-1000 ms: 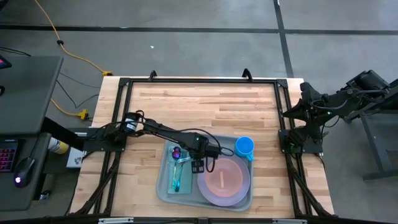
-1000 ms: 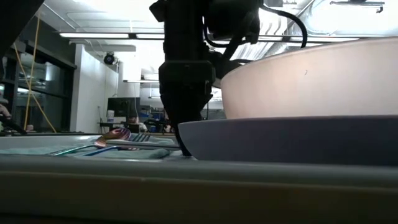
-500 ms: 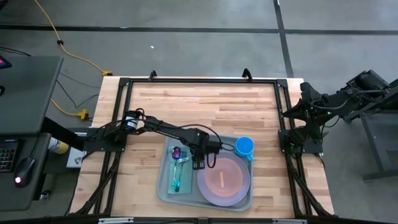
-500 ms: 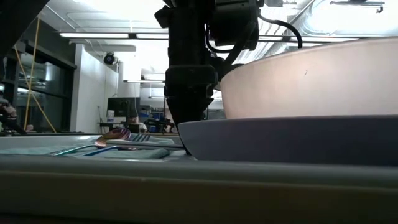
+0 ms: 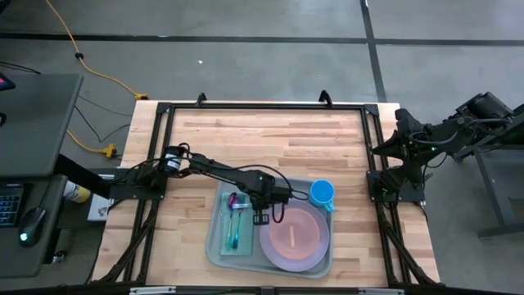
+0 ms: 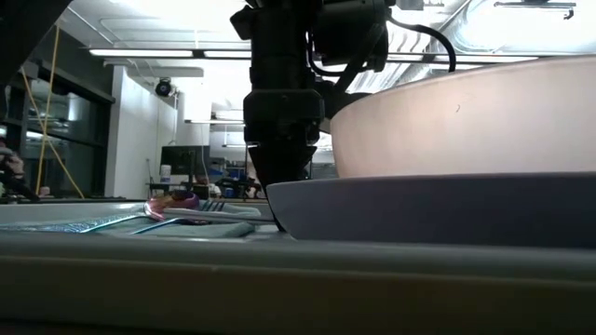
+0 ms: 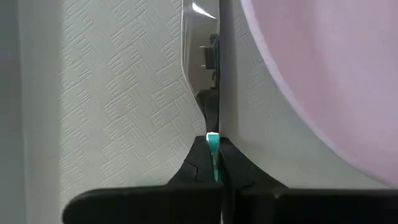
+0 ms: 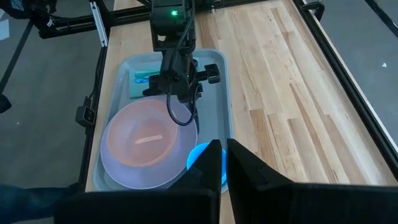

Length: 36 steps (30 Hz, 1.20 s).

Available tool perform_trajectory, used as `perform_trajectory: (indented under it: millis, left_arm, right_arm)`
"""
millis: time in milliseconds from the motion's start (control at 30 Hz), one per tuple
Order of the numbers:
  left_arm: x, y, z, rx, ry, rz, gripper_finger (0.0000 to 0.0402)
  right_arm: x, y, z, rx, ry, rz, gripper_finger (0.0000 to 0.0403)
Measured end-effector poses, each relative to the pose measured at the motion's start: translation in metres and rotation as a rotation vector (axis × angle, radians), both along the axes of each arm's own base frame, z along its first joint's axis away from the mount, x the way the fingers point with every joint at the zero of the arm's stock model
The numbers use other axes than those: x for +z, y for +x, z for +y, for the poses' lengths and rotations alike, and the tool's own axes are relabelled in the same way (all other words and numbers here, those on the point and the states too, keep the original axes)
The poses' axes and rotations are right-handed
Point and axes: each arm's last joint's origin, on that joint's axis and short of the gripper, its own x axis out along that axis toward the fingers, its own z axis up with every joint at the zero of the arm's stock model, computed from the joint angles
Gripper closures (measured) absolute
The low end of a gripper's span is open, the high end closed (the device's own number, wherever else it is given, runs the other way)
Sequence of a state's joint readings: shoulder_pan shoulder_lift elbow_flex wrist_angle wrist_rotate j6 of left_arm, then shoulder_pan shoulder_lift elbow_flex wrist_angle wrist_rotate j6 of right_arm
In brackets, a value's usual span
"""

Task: Set up tray
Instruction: Adjust the green knife on the blue napkin

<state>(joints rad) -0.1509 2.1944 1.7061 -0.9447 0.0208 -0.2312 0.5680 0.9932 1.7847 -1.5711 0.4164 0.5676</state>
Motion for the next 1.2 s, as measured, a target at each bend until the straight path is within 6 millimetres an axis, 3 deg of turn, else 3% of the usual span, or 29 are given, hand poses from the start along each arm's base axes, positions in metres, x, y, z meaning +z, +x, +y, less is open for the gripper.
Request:
perform_trajectory:
  millis: [133,333,667,767,933,1200]
  left_arm:
    - [0.000,0.000,0.000,-0.002,-0.001,0.000,0.0374]
    - [0.007,0.004,-0.001,-0.002,-0.005,-0.018,0.0388]
    - [0.052,0.003,0.003,0.017,0.129,0.033,0.0388]
    - [0.068,-0.002,0.006,0.167,0.192,0.066,0.0388]
    - [0.088,-0.003,0.005,0.542,0.157,0.042,0.0388]
    - [0.094,-0.008,-0.041,0.936,0.120,-0.094,0.0388]
  right_arm:
    - [0.000,0.000,0.000,0.002,-0.003,0.000,0.0403]
    - [0.000,0.000,0.000,0.004,-0.012,-0.002,0.0403]
    - [0.000,0.000,0.000,0.009,-0.027,-0.004,0.0403]
    - [0.000,0.000,0.000,0.007,-0.029,-0.006,0.0403]
    - [0.000,0.000,-0.001,0.007,-0.029,-0.006,0.0403]
    - [0.000,0.000,0.000,0.009,-0.028,-0.005,0.0403]
